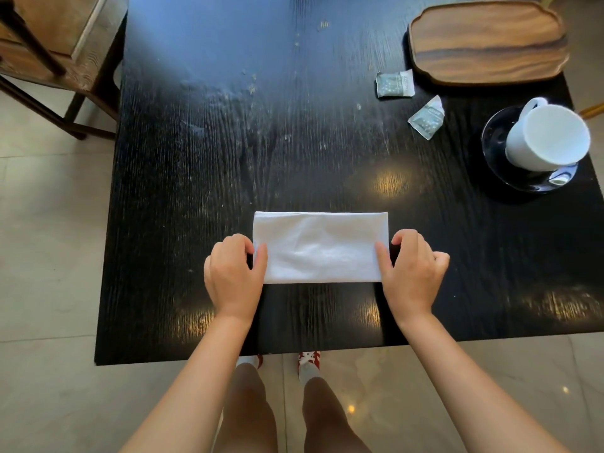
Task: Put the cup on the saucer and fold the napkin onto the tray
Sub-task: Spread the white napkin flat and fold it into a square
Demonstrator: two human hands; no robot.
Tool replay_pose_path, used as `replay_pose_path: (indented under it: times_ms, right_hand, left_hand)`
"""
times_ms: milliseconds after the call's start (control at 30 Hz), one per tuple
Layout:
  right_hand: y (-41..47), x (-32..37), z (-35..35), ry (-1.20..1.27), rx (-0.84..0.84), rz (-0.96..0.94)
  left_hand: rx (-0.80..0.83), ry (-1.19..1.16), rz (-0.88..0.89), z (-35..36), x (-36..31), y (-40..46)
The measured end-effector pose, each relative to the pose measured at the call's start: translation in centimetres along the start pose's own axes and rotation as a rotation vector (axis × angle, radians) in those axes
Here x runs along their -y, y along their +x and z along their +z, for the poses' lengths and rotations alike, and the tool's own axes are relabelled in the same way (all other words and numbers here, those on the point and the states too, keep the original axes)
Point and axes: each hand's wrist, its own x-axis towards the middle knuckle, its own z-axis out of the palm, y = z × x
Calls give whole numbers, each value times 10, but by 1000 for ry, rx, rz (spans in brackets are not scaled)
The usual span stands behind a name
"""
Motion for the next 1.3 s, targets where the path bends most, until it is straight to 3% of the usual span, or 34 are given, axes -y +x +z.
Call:
replay_pose_path:
  times_ms: [100,167,267,333,433,567,833,933,1067,1233,1300]
  right_hand:
    - [0,5,-3,-11,-24,-33]
    - [-3,16,-3,-19,0,-173]
    - [-8,39,6,-72,141,-402]
    - [-8,50,15,-96,269,-461]
    - [-6,55,26,-150,413,-468]
    - [4,35,26,-200,457,-512]
    - [23,-9,10,-246,514,-474]
    - [11,-9,4,-237,513,-420]
    - [-31,1,-7,-234,507,-304]
    - [-103,28,-14,-225,550,-299]
    - [-127,33,-18,-211,569,-343]
  left_hand:
    - [-28,11,94,1,-7,-3]
    - [36,105,245,4,-19,-4]
    - [193,280,431,18,-41,-10]
    - [298,367,434,26,-45,-11]
    - [386,422,371,36,-35,-9]
    - [427,426,397,35,-36,-6]
    - [359,486,261,13,-6,-7]
    - [400,434,335,11,1,7]
    - [418,484,576,8,10,42]
    - [359,430,466,29,-23,33]
    - [372,406,516,38,-33,30]
